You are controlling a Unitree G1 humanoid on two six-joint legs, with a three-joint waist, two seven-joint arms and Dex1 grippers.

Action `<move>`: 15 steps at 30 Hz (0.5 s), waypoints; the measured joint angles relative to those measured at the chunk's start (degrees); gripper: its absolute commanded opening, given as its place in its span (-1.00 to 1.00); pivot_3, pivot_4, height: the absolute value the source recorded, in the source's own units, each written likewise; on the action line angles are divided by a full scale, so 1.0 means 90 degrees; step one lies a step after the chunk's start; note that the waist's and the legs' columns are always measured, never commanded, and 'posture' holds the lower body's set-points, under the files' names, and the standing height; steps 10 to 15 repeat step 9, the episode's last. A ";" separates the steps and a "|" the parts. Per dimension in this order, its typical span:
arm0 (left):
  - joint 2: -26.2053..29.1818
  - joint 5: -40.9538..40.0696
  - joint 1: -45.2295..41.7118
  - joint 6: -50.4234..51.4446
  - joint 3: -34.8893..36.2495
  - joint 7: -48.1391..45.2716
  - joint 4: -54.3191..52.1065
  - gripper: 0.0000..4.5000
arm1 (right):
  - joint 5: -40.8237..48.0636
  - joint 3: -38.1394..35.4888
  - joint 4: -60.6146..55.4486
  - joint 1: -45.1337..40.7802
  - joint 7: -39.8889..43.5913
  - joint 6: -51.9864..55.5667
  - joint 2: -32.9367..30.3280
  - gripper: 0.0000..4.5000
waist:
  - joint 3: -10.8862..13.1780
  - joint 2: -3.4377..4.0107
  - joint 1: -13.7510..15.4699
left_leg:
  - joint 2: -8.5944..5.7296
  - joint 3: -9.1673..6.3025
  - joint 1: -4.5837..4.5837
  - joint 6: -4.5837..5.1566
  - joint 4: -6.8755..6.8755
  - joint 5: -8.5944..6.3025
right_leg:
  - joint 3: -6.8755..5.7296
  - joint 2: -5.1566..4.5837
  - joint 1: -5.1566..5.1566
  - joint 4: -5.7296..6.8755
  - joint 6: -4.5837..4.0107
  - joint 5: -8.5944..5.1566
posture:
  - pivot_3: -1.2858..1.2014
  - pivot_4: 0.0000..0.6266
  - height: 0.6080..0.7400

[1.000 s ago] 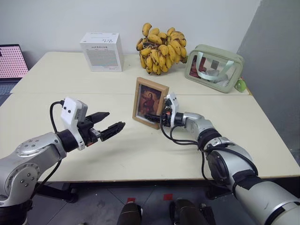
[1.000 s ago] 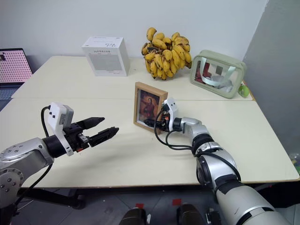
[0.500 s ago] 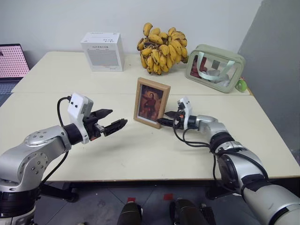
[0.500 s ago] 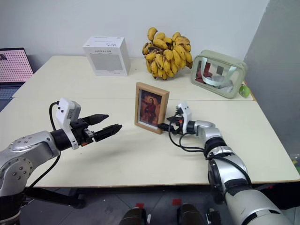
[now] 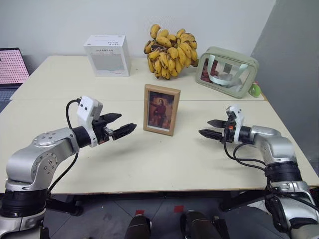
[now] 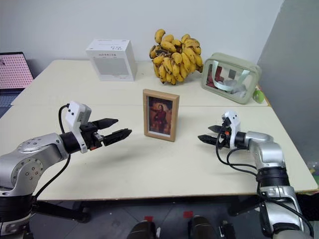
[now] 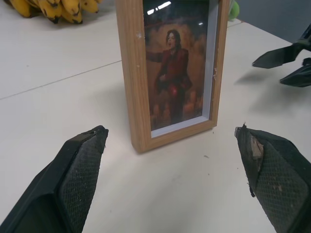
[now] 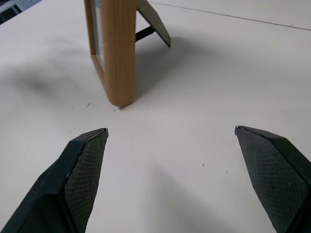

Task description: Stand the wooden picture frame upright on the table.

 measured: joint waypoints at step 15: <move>0.0608 0.0147 -0.0280 0.0074 0.0039 -0.0782 0.0699 1.00 | 0.1352 -0.0389 -0.2358 0.0179 -0.0245 0.1712 -0.0697 0.96 | 0.0001 0.0003 -0.0011 | -0.0002 0.0003 -0.0005 0.0000 -0.0008 -0.0001 | 0.0002 -0.0002 -0.0004 -0.0011 -0.0037 -0.0023 | 0.03 -0.52 1.00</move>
